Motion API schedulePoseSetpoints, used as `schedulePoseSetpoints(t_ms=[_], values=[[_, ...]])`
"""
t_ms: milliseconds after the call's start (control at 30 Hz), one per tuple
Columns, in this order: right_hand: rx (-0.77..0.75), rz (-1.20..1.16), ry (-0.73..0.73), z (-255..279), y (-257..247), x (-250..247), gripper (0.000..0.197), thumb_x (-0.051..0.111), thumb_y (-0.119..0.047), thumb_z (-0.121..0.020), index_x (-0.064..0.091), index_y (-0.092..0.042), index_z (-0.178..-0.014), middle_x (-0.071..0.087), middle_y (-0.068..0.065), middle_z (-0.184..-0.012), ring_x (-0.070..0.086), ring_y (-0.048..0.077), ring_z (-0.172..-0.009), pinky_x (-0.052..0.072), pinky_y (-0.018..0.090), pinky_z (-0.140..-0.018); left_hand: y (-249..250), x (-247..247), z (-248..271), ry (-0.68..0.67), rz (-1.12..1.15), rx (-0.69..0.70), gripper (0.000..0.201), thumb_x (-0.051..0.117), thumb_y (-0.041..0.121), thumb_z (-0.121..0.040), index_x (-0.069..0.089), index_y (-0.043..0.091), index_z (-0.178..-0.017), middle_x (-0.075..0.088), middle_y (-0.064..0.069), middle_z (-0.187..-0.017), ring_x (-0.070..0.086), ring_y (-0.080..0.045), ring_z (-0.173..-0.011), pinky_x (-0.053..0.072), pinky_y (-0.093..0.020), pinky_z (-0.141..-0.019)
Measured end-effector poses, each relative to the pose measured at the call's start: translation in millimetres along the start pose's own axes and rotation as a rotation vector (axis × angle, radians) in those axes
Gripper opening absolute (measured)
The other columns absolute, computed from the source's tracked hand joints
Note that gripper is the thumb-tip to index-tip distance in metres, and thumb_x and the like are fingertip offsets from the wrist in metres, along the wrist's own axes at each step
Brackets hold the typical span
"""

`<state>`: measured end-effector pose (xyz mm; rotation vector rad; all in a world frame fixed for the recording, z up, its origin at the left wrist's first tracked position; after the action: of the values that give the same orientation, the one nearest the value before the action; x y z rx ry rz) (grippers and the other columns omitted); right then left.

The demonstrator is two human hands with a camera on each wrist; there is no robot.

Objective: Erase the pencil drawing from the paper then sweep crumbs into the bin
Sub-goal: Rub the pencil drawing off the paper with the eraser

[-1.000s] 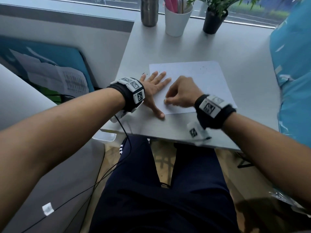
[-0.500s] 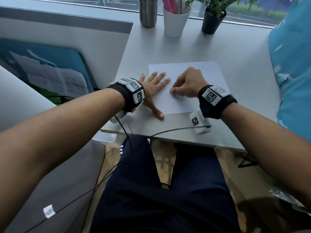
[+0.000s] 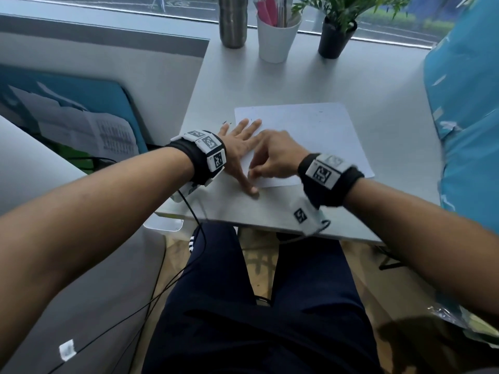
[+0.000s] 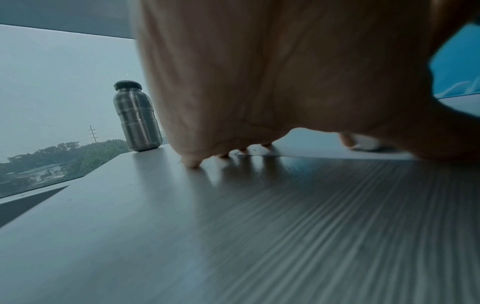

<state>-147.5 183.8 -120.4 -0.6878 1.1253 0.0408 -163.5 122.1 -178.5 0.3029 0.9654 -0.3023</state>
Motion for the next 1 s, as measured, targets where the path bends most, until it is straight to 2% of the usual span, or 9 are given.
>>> schedulePoseSetpoints(t_ms=[100, 200, 267, 333, 500, 600, 700, 867, 1000], values=[[0.124, -0.06, 0.15, -9, 29, -33, 0.014, 0.08, -0.021, -0.069, 0.08, -0.016, -0.082, 0.072, -0.001, -0.069, 0.058, -0.002, -0.053, 0.057, 0.023, -0.073, 3, -2, 3, -0.002, 0.011, 0.006, 0.159, 0.068, 0.091, -0.034, -0.026, 0.033, -0.149, -0.035, 0.006, -0.156, -0.033, -0.019, -0.143, -0.012, -0.055, -0.117], [0.049, -0.037, 0.154, -3, 14, -22, 0.011, 0.08, -0.019, -0.068, 0.08, -0.014, -0.078, 0.075, 0.0, -0.076, 0.067, 0.007, -0.068, 0.055, 0.024, -0.077, 1, -3, 3, -0.003, 0.022, -0.003, 0.16, 0.067, 0.092, -0.032, -0.026, 0.035, -0.148, -0.036, 0.005, -0.155, -0.033, -0.02, -0.143, -0.012, -0.056, -0.117], [-0.006, -0.014, 0.089, 8, 4, -6, 0.009, 0.079, -0.02, -0.069, 0.08, -0.015, -0.077, 0.075, -0.003, -0.076, 0.064, 0.005, -0.073, 0.052, 0.023, -0.079, 1, -2, 2, -0.014, 0.017, -0.003, 0.159, 0.068, 0.092, -0.031, -0.026, 0.039, -0.148, -0.038, 0.003, -0.155, -0.033, -0.022, -0.142, -0.013, -0.057, -0.116], [0.069, -0.017, 0.097, 13, 23, -12, 0.012, 0.079, -0.023, -0.071, 0.08, -0.014, -0.078, 0.075, -0.002, -0.076, 0.065, 0.005, -0.071, 0.053, 0.022, -0.077, 4, -2, 2, -0.026, 0.017, -0.005, 0.156, 0.07, 0.09, -0.033, -0.024, 0.042, -0.147, -0.037, 0.002, -0.155, -0.032, -0.024, -0.143, -0.013, -0.059, -0.115], [0.267, -0.132, 0.25, 23, 74, -41, 0.01, 0.081, -0.019, -0.065, 0.077, -0.011, -0.071, 0.071, 0.002, -0.062, 0.059, 0.002, -0.046, 0.058, 0.023, -0.061, 6, -4, 0, -0.022, 0.043, -0.061, 0.155, 0.072, 0.087, -0.033, -0.024, 0.044, -0.147, -0.036, 0.001, -0.156, -0.03, -0.024, -0.144, -0.01, -0.063, -0.114], [0.222, -0.26, 0.179, 21, 47, -25, 0.01, 0.082, -0.014, -0.065, 0.075, -0.008, -0.069, 0.07, 0.006, -0.057, 0.066, 0.012, -0.047, 0.057, 0.023, -0.052, 6, -1, 0, -0.034, 0.043, -0.078, 0.157, 0.071, 0.089, -0.032, -0.027, 0.044, -0.146, -0.039, 0.003, -0.154, -0.032, -0.023, -0.143, -0.01, -0.063, -0.114], [0.228, -0.266, 0.104, 18, 41, -10, 0.009, 0.082, -0.013, -0.063, 0.075, -0.008, -0.067, 0.07, 0.006, -0.057, 0.063, 0.01, -0.044, 0.052, 0.018, -0.05, 7, 0, -1, -0.038, 0.046, -0.071, 0.158, 0.071, 0.09, -0.03, -0.028, 0.044, -0.145, -0.04, 0.003, -0.153, -0.033, -0.023, -0.143, -0.011, -0.062, -0.114], [0.369, -0.249, 0.169, 30, 89, -35, 0.008, 0.078, -0.01, -0.06, 0.074, -0.007, -0.065, 0.07, 0.011, -0.058, 0.059, 0.013, -0.042, 0.051, 0.02, -0.05, 6, -2, 0, -0.04, 0.056, -0.072, 0.155, 0.074, 0.086, -0.034, -0.025, 0.045, -0.147, -0.038, 0.003, -0.155, -0.032, -0.023, -0.143, -0.011, -0.062, -0.114], [0.27, -0.251, 0.09, 17, 48, -13, 0.01, 0.082, -0.011, -0.062, 0.074, -0.007, -0.067, 0.07, 0.008, -0.057, 0.062, 0.009, -0.042, 0.052, 0.02, -0.05, 7, -1, 0, -0.034, 0.039, -0.069, 0.157, 0.071, 0.088, -0.033, -0.028, 0.044, -0.146, -0.039, 0.002, -0.154, -0.032, -0.024, -0.143, -0.012, -0.061, -0.114]])
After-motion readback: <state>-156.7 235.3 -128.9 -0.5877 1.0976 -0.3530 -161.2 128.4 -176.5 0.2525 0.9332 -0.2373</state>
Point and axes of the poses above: each hand's wrist, its own z-axis away from the middle knuckle, its own x-axis out of the palm, y = z × x, the point moved 10 cm from there along -z, towards the middle knuckle
